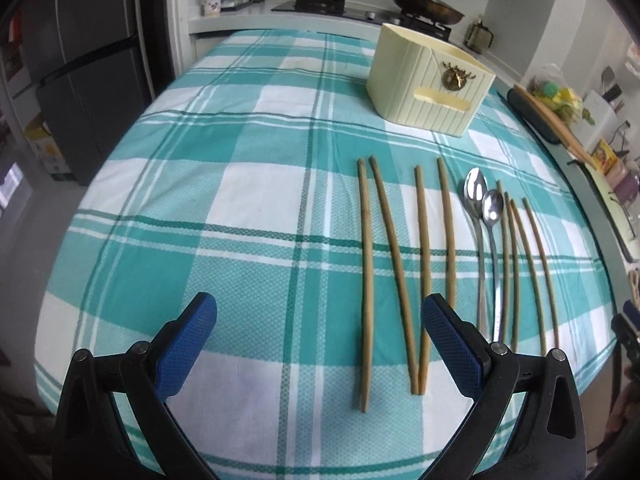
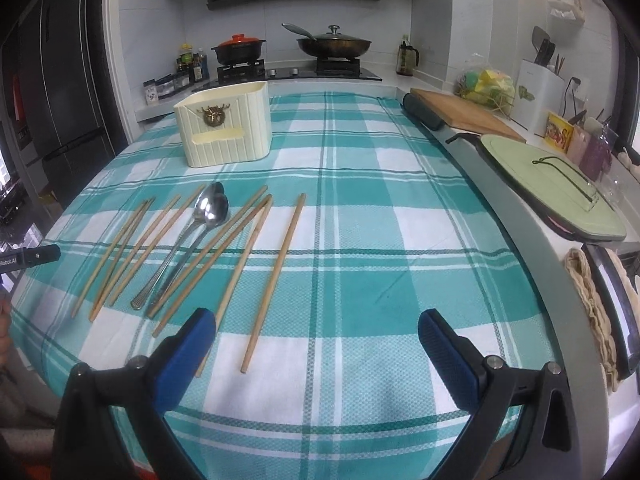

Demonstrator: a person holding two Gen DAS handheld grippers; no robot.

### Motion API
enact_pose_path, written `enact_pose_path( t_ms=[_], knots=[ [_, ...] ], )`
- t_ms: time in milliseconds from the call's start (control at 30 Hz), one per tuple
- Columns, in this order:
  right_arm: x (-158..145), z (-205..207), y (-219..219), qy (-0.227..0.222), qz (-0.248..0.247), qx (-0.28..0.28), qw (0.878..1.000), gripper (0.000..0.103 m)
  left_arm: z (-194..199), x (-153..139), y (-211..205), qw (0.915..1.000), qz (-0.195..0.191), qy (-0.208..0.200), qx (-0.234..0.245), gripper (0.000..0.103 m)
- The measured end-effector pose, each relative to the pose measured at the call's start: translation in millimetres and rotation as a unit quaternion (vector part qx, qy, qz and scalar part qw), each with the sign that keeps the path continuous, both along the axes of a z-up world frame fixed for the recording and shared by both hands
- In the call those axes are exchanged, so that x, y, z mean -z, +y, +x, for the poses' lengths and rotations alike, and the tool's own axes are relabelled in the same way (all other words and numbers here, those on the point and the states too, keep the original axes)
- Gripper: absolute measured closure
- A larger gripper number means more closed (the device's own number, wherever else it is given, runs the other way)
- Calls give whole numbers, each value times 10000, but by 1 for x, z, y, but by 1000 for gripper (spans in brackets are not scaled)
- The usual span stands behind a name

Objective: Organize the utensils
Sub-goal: 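Lower the left tool onto a bamboo chopstick and close it while the right tool grasps another chopstick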

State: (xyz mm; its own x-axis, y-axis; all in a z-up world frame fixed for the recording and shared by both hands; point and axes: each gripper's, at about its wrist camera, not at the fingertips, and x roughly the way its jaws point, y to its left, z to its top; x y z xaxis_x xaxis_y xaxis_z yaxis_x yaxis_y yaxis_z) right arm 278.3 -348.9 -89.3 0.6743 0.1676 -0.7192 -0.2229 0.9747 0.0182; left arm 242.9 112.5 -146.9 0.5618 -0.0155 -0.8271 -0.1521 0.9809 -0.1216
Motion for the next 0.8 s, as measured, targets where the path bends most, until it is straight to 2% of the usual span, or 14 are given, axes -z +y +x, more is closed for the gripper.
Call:
enact_pose_path(
  t_ms=[133,267,400,600,800],
  knots=[
    [12,22,12,140,126,-175,9997,1,17,10,-8,9992,313,16,261,1],
    [26,43,27,336,176,-335,9987,15,31,24,-7,9986,441,121,268,1],
    [34,58,34,418,173,-275,9986,17,41,37,-8,9978,545,254,273,1],
    [44,72,40,521,6,-347,9980,25,58,48,-8,9948,858,389,388,1],
    [65,92,50,810,-95,-503,9954,45,77,50,-6,9924,894,496,684,0]
  ],
)
